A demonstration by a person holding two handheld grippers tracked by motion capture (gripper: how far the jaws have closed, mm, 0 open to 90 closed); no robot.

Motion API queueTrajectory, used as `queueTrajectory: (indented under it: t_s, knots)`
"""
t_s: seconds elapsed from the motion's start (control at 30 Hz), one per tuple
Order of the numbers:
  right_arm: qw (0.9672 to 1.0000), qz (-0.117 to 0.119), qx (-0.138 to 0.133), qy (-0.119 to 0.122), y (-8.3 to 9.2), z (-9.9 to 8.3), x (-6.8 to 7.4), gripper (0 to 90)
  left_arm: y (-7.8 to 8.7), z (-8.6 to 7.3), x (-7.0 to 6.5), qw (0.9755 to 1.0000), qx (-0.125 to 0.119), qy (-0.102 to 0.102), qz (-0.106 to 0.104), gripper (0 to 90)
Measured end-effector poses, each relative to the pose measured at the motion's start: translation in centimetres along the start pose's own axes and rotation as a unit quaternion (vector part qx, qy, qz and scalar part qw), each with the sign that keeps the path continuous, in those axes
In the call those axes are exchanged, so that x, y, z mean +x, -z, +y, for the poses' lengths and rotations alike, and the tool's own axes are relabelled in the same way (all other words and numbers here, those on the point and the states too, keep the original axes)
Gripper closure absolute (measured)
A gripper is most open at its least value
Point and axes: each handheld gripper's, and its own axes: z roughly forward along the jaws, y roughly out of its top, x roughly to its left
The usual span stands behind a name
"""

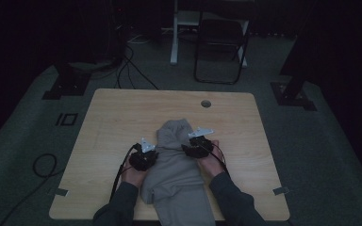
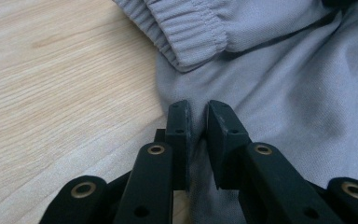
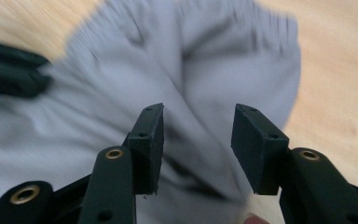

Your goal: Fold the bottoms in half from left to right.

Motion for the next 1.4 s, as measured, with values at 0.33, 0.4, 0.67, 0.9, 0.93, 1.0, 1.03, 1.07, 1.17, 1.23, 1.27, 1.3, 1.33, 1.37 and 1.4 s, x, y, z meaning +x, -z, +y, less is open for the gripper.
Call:
queueTrajectory:
  t_s: [0.33,0.4,0.67,0.9,0.93,1.0,1.03,1.07,1.17,1.23,1.27,1.3,1.33,1.37,1.4]
  knots:
    - [0.9966,0.041,-0.023,0.068,-1.7,2.8,3.0,54.6,0.0,-0.2,-0.1,0.9999,-0.008,0.007,0.004,78.8]
    - [0.9958,0.05,-0.015,0.075,-2.6,3.0,3.4,51.2,0.0,-0.2,-0.1,0.9999,-0.008,0.007,0.004,78.8]
    - [0.995,0.038,0.032,0.087,-5.9,2.9,3.9,55.9,0.0,-0.3,-0.2,0.9999,-0.011,0.008,0.004,78.9]
    - [0.9998,0.013,-0.014,0.0,-4.1,4.7,1.0,82.6,0.0,-0.4,-0.1,0.9999,-0.012,0.011,0.003,79.0]
    - [0.9996,0.004,-0.022,-0.019,-3.7,4.9,0.1,83.5,0.0,-0.4,-0.1,0.9999,-0.012,0.011,0.003,79.0]
    - [0.9975,-0.026,-0.027,-0.06,-3.0,4.9,-1.9,83.6,0.0,-0.4,-0.1,0.9999,-0.011,0.011,0.004,79.0]
    - [0.9956,-0.046,-0.024,-0.077,-2.8,4.8,-2.9,83.4,0.0,-0.4,-0.1,0.9998,-0.012,0.012,0.004,78.9]
    - [0.9935,-0.062,-0.019,-0.093,-2.5,4.6,-3.9,82.9,0.0,-0.4,-0.1,0.9999,-0.011,0.012,0.004,78.9]
    - [0.9876,-0.096,0.001,-0.124,-2.1,3.8,-5.8,77.4,0.0,-0.4,-0.1,0.9998,-0.012,0.015,0.003,78.5]
    - [0.9862,-0.102,0.009,-0.13,-2.0,3.3,-6.3,68.2,0.0,-0.3,0.0,0.9997,-0.011,0.021,0.001,75.8]
    - [0.9859,-0.102,0.007,-0.132,-1.8,3.1,-6.3,65.8,0.0,-0.3,0.2,0.9996,-0.01,0.025,-0.005,73.3]
    - [0.9862,-0.1,0.004,-0.133,-1.7,3.0,-6.3,63.3,0.0,-0.2,0.3,0.9996,-0.007,0.025,-0.006,70.9]
    - [0.9867,-0.094,0.001,-0.132,-1.6,2.9,-6.2,61.5,0.0,-0.1,0.5,0.9996,-0.006,0.026,-0.008,68.7]
    - [0.9878,-0.091,-0.002,-0.127,-1.5,2.9,-6.0,60.1,-0.1,0.0,0.6,0.9995,-0.004,0.029,-0.01,67.6]
    - [0.9891,-0.085,-0.008,-0.12,-1.5,2.8,-5.8,58.8,-0.1,0.2,0.8,0.9994,-0.006,0.032,-0.01,66.6]
